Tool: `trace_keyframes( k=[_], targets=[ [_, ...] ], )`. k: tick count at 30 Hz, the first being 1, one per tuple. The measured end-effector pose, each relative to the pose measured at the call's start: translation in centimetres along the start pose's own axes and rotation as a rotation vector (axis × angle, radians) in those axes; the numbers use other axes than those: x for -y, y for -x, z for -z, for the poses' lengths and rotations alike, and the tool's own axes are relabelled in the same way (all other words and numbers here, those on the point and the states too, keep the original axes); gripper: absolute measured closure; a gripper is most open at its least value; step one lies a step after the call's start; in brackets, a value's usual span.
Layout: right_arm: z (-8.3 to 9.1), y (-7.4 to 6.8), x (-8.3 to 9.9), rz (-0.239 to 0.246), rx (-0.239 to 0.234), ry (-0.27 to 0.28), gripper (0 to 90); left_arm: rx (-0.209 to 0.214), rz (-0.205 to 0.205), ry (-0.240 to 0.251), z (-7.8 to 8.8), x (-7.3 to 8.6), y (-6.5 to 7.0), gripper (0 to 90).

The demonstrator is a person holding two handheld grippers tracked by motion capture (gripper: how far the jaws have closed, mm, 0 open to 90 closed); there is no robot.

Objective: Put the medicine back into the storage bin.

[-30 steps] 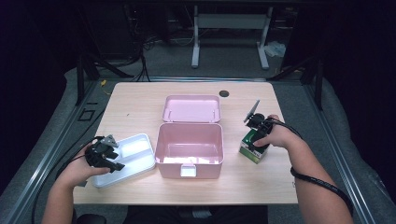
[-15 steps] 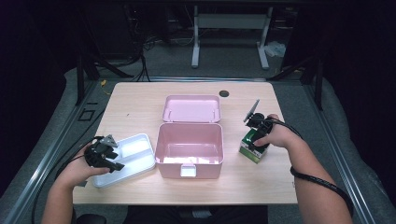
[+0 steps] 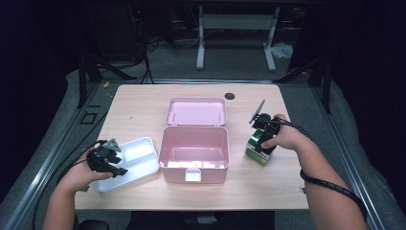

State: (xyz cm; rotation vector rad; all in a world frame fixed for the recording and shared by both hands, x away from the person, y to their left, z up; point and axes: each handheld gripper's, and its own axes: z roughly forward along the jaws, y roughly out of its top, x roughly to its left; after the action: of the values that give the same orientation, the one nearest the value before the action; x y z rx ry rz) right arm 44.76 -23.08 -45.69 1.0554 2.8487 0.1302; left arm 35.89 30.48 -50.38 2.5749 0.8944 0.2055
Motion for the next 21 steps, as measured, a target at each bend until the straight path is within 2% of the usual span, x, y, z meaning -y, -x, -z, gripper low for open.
trace_keyframes(
  k=[7, 11, 15, 17, 21],
  targets=[
    [2.2, -0.4, -0.1, 0.046, 0.014, 0.008, 15.7, -0.003, 0.000, 0.000, 0.0, 0.1, 0.0, 41.8],
    [4.0, -0.8, -0.3, 0.101, 0.019, 0.016, 15.8, 0.004, -0.005, -0.004, -0.1, 0.0, 0.0, 41.9],
    [5.9, -1.5, -0.5, 0.176, 0.029, 0.027, 15.9, 0.003, -0.006, -0.005, -0.1, 0.0, 0.0, 41.9],
    [6.9, -1.9, -0.7, 0.225, 0.043, 0.031, 15.9, 0.002, -0.003, -0.004, -0.1, 0.0, 0.0, 41.9],
    [8.9, -3.1, -1.2, 0.334, 0.039, 0.046, 16.1, 0.006, -0.007, -0.007, -0.2, 0.0, 0.0, 41.9]
  ],
)
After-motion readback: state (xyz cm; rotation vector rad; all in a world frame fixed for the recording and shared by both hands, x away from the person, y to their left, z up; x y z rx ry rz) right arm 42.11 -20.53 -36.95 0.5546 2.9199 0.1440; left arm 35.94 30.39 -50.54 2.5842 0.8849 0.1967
